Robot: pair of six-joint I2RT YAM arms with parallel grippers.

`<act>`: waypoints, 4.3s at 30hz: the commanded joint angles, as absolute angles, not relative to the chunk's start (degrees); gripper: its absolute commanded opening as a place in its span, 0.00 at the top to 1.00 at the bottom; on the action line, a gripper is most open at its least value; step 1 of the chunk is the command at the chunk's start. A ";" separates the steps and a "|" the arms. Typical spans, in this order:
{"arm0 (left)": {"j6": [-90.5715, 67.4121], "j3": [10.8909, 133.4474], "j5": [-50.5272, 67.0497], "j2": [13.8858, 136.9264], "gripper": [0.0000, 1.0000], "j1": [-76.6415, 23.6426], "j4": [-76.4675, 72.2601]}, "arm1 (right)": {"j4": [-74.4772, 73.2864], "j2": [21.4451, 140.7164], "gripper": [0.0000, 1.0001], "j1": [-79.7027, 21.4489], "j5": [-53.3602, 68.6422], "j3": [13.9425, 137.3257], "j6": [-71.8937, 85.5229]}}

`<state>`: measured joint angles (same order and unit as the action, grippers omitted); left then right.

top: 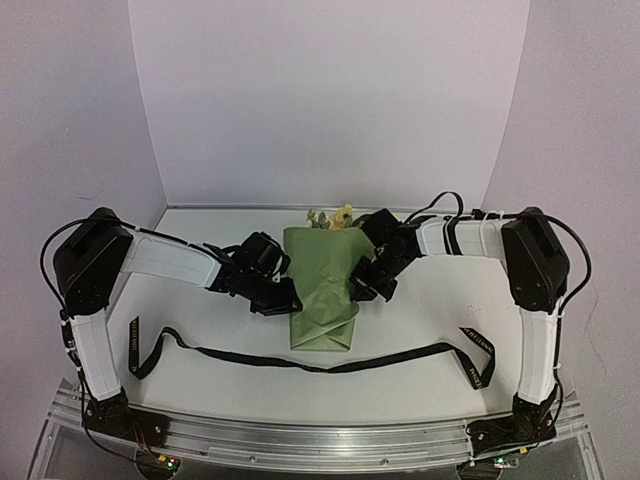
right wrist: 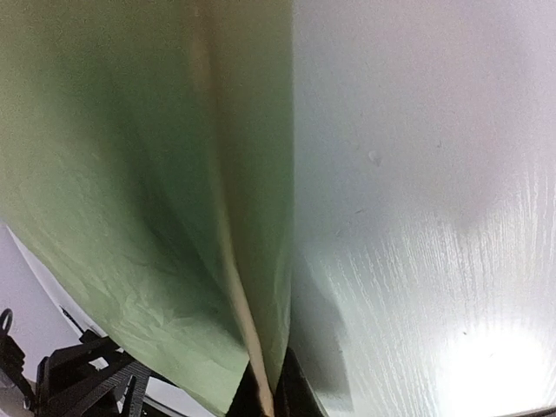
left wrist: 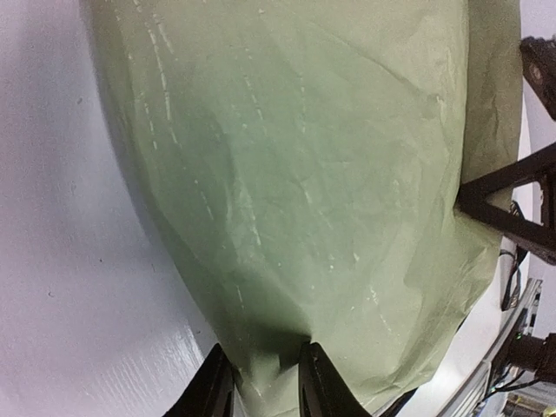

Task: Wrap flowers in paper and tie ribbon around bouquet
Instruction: Pick up the folded bouquet from the center of the board, then place the folded bouquet on the ribbon, then adjust the ribbon at the center of the board.

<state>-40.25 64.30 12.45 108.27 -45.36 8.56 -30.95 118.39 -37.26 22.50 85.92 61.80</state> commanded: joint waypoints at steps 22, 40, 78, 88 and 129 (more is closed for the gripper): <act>-44.14 57.88 17.89 90.63 0.87 -47.09 14.61 | -34.69 106.36 1.00 -42.06 25.30 78.34 72.99; -53.21 46.94 9.71 83.77 0.74 -56.69 11.96 | -32.88 100.79 0.90 -48.23 21.24 66.93 69.06; -88.47 26.11 -14.99 56.58 0.18 -24.79 33.99 | -44.30 59.29 0.14 -39.06 -8.70 32.57 62.34; -78.49 31.12 -22.11 62.18 0.15 -23.91 38.66 | -50.86 58.08 0.13 -36.05 -11.29 32.40 53.37; -65.55 25.31 -17.43 70.96 0.47 -22.17 23.81 | -41.84 77.17 0.85 -34.49 -3.90 37.48 42.28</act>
<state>-65.39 24.66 -17.09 67.95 -22.65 26.16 -41.58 76.86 -34.74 -3.47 35.79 41.50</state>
